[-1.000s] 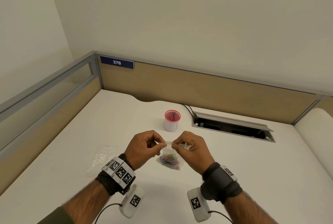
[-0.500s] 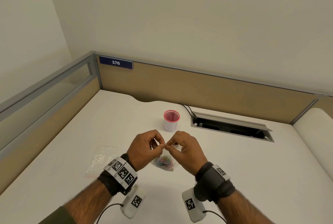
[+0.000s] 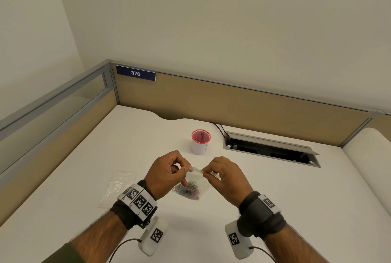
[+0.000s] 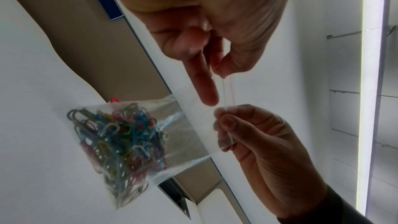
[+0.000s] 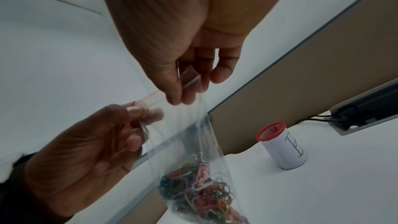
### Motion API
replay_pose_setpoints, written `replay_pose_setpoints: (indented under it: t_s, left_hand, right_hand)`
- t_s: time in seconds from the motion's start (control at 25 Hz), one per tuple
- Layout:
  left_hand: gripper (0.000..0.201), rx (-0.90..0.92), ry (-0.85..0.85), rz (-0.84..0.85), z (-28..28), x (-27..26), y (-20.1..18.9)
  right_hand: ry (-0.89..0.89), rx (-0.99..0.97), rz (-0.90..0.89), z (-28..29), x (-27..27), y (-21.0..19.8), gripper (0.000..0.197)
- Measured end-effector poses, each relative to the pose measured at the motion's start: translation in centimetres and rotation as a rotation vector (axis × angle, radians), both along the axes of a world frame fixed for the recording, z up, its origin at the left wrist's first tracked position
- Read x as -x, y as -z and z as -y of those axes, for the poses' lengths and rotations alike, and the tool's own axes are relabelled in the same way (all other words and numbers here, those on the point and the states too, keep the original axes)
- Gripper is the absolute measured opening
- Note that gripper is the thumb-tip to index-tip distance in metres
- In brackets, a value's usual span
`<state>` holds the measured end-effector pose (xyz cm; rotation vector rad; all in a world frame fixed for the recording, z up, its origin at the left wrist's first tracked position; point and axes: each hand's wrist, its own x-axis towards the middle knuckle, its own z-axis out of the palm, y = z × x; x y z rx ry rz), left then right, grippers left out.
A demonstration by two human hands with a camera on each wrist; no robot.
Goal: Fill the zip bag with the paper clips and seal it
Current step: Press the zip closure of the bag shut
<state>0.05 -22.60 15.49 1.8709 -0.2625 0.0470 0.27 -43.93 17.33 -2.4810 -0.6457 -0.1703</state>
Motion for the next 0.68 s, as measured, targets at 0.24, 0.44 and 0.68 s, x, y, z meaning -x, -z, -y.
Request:
replay_pose_setpoints:
  t_s: [0.24, 0.44, 0.68]
  left_hand:
    - [0.012, 0.069, -0.007, -0.02, -0.1, 0.1, -0.2]
    - [0.016, -0.093, -0.035, 0.107, -0.6, -0.6, 0.6]
    - [0.021, -0.279, 0.093, 0.238, 0.7, -0.5, 1.2]
  right_hand:
    - [0.043, -0.08, -0.023, 0.8, 0.0, -0.1, 0.011]
    - [0.06, -0.108, -0.032, 0.4, 0.1, -0.2, 0.01]
    - [0.025, -0.08, -0.065, -0.3, 0.1, -0.6, 0.01]
